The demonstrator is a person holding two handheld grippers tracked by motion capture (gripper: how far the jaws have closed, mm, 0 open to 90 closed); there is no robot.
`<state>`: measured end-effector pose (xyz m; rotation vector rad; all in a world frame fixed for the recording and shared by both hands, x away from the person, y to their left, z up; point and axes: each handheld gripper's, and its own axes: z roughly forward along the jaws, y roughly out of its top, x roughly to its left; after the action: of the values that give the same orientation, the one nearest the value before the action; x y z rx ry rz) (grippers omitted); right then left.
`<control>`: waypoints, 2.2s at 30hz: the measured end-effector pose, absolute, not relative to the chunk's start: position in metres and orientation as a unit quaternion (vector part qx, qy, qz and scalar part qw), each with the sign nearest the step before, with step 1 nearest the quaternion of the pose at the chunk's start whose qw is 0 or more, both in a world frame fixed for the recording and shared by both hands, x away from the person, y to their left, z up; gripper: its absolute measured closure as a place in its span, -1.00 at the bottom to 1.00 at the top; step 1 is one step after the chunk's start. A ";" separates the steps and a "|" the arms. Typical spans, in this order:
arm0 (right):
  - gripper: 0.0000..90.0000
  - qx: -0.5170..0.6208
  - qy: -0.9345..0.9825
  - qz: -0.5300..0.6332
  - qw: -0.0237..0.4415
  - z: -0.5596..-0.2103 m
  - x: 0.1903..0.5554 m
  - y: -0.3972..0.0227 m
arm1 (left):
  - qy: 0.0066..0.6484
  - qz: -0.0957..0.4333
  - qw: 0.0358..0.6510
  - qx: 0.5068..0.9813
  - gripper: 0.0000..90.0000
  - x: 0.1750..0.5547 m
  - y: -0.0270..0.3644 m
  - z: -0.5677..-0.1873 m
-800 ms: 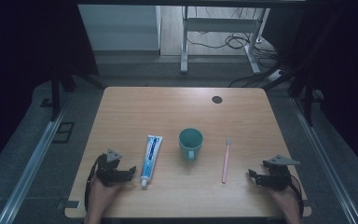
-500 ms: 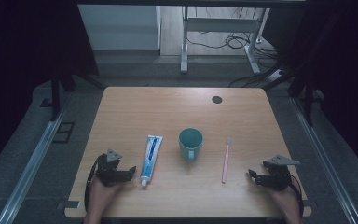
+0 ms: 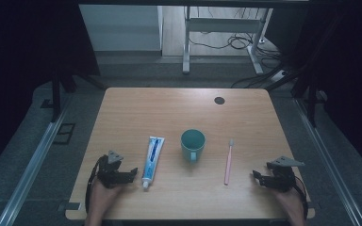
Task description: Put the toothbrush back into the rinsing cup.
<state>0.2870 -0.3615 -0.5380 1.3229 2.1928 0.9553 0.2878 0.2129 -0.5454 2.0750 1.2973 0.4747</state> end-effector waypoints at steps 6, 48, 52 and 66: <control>-0.09 0.479 0.784 0.345 0.192 -0.534 0.286 -0.364 | 0.493 0.181 0.319 0.789 -0.79 0.288 0.213 -0.545; 0.99 0.435 0.816 0.358 0.127 -0.519 0.289 -0.335 | 0.493 0.181 0.319 0.789 -0.79 0.288 0.213 -0.545; 0.99 0.424 0.822 0.362 0.118 -0.518 0.292 -0.324 | 0.493 0.181 0.319 0.789 -0.79 0.288 0.213 -0.545; 0.99 0.401 0.834 0.369 0.089 -0.513 0.301 -0.294 | 0.494 0.181 0.319 0.789 -0.79 0.288 0.213 -0.545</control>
<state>0.3007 -0.2942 -0.5134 1.1925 2.4815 1.0970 0.2877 0.2128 -0.5455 2.0739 1.2985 0.4754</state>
